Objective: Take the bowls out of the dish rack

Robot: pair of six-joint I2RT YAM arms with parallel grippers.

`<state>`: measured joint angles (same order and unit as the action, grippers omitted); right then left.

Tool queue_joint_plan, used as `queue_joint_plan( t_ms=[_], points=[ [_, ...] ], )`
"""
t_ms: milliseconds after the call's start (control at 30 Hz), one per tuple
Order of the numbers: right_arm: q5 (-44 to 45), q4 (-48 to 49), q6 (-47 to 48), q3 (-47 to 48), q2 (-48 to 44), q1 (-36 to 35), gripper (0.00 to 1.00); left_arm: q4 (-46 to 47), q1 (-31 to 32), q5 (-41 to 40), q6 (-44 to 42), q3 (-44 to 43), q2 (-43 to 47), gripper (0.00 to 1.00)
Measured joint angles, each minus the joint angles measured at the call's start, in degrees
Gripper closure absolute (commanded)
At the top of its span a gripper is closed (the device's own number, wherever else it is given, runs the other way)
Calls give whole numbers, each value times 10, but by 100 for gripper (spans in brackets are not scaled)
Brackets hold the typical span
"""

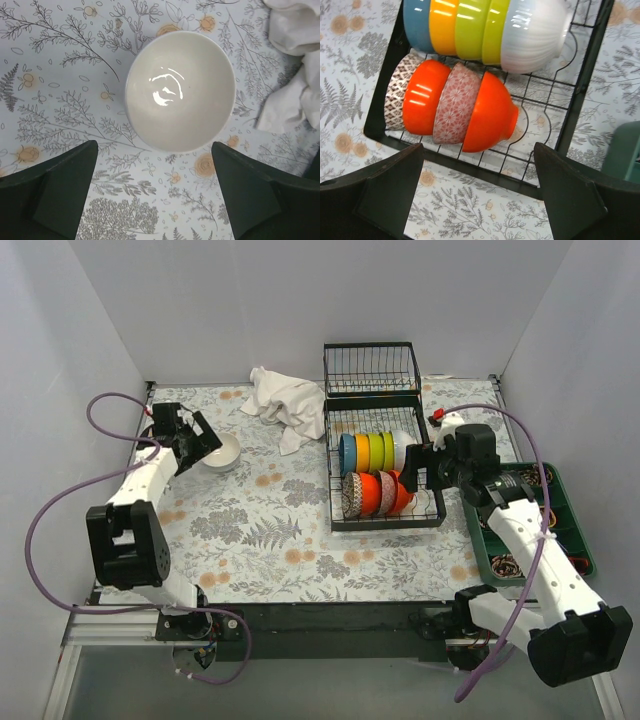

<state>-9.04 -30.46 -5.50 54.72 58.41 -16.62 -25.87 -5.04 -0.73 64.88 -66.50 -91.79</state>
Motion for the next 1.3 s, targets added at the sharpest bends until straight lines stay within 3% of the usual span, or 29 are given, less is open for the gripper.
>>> queue_joint_plan(
  t_ms=[167,400,600,1300],
  points=[
    [62,-1,0,38,49,0,1,-7,15,7,0,48,106,2],
    [106,4,-1,79,140,0,2,-23,100,6,-23,96,236,2],
    [118,21,1,94,199,2,1,-59,108,35,-31,143,351,2],
    [66,112,44,116,332,20,2,-152,109,58,-29,152,400,2]
  ],
)
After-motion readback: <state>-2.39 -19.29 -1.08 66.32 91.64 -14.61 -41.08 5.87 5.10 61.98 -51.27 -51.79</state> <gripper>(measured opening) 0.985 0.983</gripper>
